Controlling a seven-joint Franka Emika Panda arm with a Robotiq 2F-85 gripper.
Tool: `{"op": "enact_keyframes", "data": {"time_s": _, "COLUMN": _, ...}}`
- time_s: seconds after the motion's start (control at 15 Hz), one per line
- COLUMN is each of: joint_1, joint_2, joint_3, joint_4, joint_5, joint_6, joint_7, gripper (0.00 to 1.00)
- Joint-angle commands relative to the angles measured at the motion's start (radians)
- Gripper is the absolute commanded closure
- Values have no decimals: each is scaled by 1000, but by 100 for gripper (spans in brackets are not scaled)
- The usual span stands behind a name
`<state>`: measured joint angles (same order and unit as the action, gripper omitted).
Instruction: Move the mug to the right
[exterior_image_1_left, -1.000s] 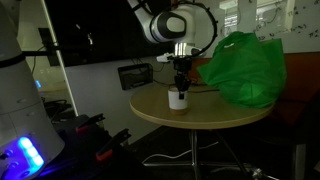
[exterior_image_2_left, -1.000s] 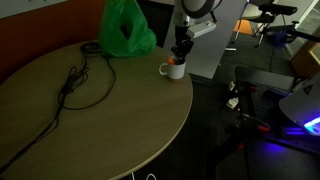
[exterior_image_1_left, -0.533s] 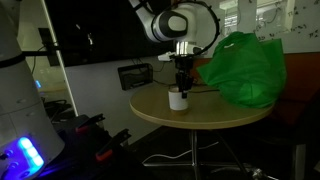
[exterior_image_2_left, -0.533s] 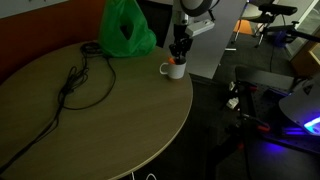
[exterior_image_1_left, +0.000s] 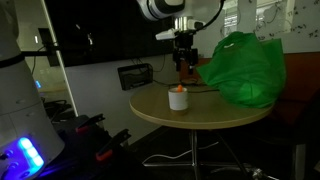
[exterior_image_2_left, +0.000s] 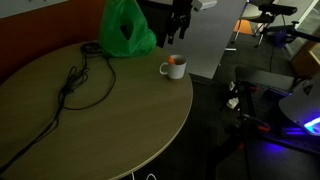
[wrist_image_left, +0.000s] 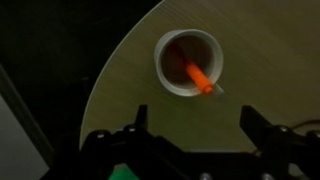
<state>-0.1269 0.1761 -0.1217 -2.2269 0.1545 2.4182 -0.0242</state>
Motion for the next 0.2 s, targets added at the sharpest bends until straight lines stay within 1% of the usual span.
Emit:
{"op": "enact_keyframes", "data": {"time_s": 0.0, "joint_1": -3, "joint_2": -116, "joint_3": 10, "joint_4": -47, "joint_5": -15, "joint_6": -98, "joint_7": -67, "gripper": 0}}
{"op": "enact_keyframes", "data": {"time_s": 0.07, "joint_1": 2, "joint_2": -140, "joint_3": 8, "joint_4": -55, "joint_5": -31, "joint_6": -121, "joint_7": -66, "gripper": 0}}
{"op": "enact_keyframes", "data": {"time_s": 0.13, "joint_1": 5, "joint_2": -167, "joint_3": 7, "joint_4": -75, "joint_5": -49, "joint_6": -103, "joint_7": -65, "gripper": 0}}
